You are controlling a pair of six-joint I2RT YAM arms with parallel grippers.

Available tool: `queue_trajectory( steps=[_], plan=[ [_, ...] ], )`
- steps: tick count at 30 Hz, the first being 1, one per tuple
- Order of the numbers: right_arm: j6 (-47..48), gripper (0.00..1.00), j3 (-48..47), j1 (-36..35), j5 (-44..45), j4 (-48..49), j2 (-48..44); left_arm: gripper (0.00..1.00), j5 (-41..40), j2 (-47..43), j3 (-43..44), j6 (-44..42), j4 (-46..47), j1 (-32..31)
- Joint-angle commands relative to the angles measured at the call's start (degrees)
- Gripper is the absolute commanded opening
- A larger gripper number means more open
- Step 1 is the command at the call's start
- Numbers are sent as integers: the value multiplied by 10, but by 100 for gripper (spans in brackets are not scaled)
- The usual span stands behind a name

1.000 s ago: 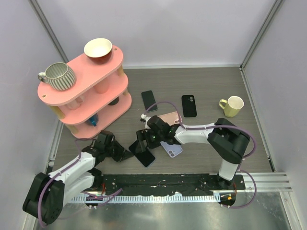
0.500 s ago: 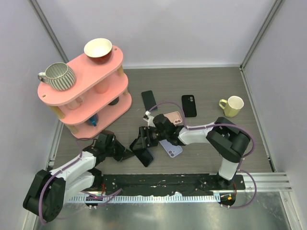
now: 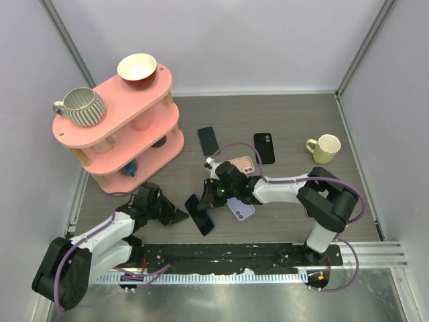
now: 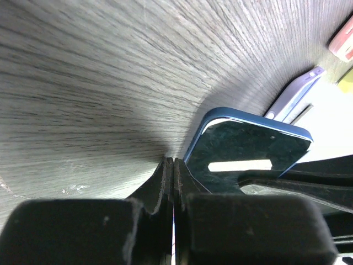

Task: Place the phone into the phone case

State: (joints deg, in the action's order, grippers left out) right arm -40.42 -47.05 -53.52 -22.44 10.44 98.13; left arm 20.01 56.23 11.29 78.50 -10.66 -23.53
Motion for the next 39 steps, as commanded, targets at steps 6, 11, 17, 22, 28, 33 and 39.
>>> queue_trajectory(
  steps=[6, 11, 17, 22, 28, 33, 39],
  plan=[
    [24, 1, 17, 11, 25, -29, -94, 0, -31, -18, 75, -160, -99, -2],
    [22, 1, 36, 44, 80, -83, -224, 33, -71, -74, 175, -246, -167, -2],
    [4, 1, 45, 82, 195, -210, -386, 73, -132, -58, 294, -330, -238, -2],
    [-22, 1, 56, 87, 295, -277, -488, 80, -112, 47, 434, -449, -301, -24],
    [-51, 1, 73, 88, 392, -326, -586, 75, -132, 148, 530, -560, -322, -81],
    [-75, 1, 104, 88, 416, -332, -649, 71, -122, 261, 585, -666, -296, -135],
    [-73, 1, 106, 88, 431, -360, -700, 65, -164, 390, 645, -782, -262, -238]
  ],
)
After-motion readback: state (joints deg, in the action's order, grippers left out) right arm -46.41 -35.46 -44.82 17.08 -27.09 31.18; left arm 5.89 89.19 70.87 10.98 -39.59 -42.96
